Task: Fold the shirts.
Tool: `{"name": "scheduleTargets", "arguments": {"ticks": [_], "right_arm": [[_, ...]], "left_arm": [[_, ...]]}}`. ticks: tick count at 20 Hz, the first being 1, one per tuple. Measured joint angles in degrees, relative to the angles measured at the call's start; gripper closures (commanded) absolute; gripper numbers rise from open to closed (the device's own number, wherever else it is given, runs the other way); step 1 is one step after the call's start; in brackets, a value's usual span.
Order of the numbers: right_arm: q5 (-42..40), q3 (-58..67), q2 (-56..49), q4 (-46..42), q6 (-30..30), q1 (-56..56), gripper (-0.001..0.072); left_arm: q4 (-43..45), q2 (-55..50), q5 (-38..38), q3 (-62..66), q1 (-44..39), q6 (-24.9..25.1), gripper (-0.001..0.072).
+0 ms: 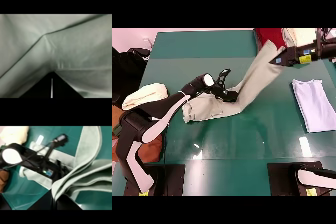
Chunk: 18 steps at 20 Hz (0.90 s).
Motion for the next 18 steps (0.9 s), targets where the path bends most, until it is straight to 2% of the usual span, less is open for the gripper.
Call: {"name": "scheduleTargets", "arguments": {"ticks": [6,12,14,18], "right_arm": [[-2.78,2.8,0.24,0.17,2.27,9.09,0.0695],[-10.03,3.52,-5.55,0.35,2.6,24.61,0.0688],[-14.86,5.62,-10.64,0.39,1.99,31.56,0.0399],[-20.11,14.34,-21.38,0.11,1.29,40.92,0.0398]], "left_arm": [[1.57,2.62,-6.08,3.45,5.07,-0.76,0.0681],[11.37,19.3,-11.06,4.39,19.39,-0.83,0.068],[14.58,25.68,-11.78,4.5,24.57,-0.76,0.068],[18.12,34.6,-12.96,4.52,32.13,-0.7,0.068]]}}
